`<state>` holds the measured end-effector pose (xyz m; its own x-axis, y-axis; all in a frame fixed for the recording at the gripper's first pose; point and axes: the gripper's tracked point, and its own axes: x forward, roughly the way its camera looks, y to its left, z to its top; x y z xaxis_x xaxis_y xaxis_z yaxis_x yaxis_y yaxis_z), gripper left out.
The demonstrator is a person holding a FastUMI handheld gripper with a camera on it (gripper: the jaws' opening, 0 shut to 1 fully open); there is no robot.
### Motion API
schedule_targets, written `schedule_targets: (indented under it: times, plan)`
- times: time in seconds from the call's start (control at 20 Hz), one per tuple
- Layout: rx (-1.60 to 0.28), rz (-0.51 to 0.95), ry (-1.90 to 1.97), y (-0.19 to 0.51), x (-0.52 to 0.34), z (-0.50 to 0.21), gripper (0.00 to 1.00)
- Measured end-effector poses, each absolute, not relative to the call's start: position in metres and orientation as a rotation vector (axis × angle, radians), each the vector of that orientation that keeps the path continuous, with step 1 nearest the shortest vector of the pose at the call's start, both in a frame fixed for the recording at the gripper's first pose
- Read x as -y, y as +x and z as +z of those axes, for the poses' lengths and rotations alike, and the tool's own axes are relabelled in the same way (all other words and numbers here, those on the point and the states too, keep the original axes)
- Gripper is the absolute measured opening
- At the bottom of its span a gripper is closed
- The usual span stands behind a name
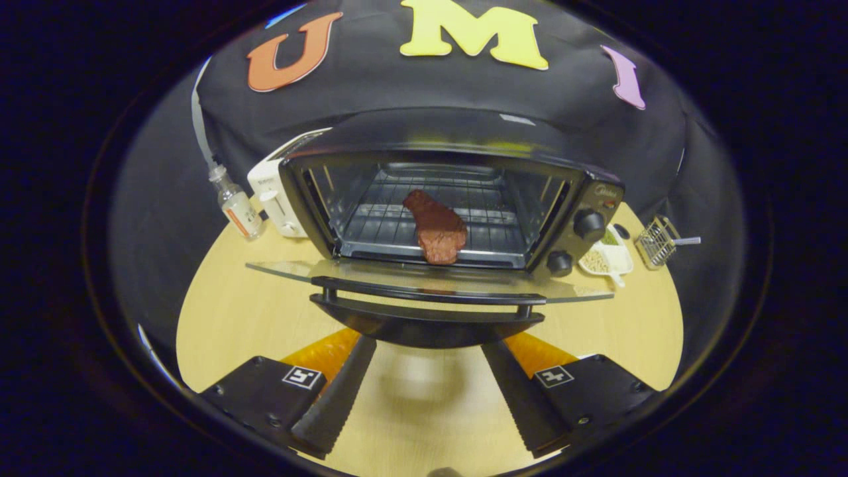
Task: Open the toaster oven, put the food inside, and close the toaster oven door.
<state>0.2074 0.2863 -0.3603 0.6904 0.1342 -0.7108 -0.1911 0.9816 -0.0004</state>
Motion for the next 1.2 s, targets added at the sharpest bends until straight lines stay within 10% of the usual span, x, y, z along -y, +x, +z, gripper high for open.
schedule_targets:
  times: [1.2]
  plan:
    - [-0.365, 0.197, 0.01, 0.186, -0.206, -0.146, 1.0]
